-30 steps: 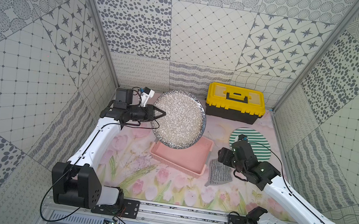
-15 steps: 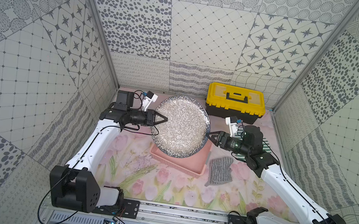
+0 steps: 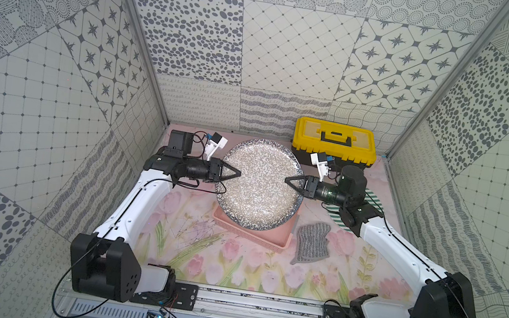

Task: Wipe the wet plate dry
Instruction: Place the plate on the plate.

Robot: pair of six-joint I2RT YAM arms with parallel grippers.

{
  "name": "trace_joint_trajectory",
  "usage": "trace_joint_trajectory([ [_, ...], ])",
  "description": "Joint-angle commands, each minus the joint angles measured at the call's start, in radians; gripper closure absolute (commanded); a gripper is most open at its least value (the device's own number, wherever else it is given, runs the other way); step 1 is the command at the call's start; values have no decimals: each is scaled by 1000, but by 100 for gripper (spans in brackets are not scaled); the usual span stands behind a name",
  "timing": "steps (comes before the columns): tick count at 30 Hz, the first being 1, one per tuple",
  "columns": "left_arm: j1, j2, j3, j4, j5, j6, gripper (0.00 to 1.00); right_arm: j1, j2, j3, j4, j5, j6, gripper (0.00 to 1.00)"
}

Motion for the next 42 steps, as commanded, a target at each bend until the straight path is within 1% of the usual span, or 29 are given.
trace_joint_trajectory([
  [1,-48,-1,-3,156,175,-16,100,75,36,-9,65,107,-1,100],
  [6,-48,-1,12,156,92,-17,100,72,14,-21,70,138,22,100],
  [7,-48,-1,14,158,74,-17,96,68,10,-23,76,144,30,100],
  [8,-49,-1,17,161,60,-16,86,65,6,-26,84,149,45,100],
  [9,-48,-1,18,162,50,-16,80,59,1,-31,99,155,63,100],
  [12,-46,2,24,164,27,-15,66,39,-11,-44,148,159,121,100],
  [14,-45,2,29,160,8,-11,48,25,-21,-48,164,166,153,100],
  [16,-43,4,36,147,-20,-1,33,3,-30,-56,180,171,185,100],
  [18,-38,2,43,133,-46,16,23,-18,-41,-71,214,174,220,100],
  [21,-25,-10,36,128,-107,29,4,-55,-59,-90,229,187,260,100],
  [22,-20,-16,32,128,-119,34,1,-65,-66,-96,230,195,273,100],
  [30,31,-54,-13,96,-257,109,0,-209,-145,-194,226,246,361,100],
  [36,33,-74,-67,104,-256,132,0,-347,-229,-294,229,271,422,100],
  [42,33,-68,-64,103,-249,137,0,-489,-314,-358,194,270,440,100],
])
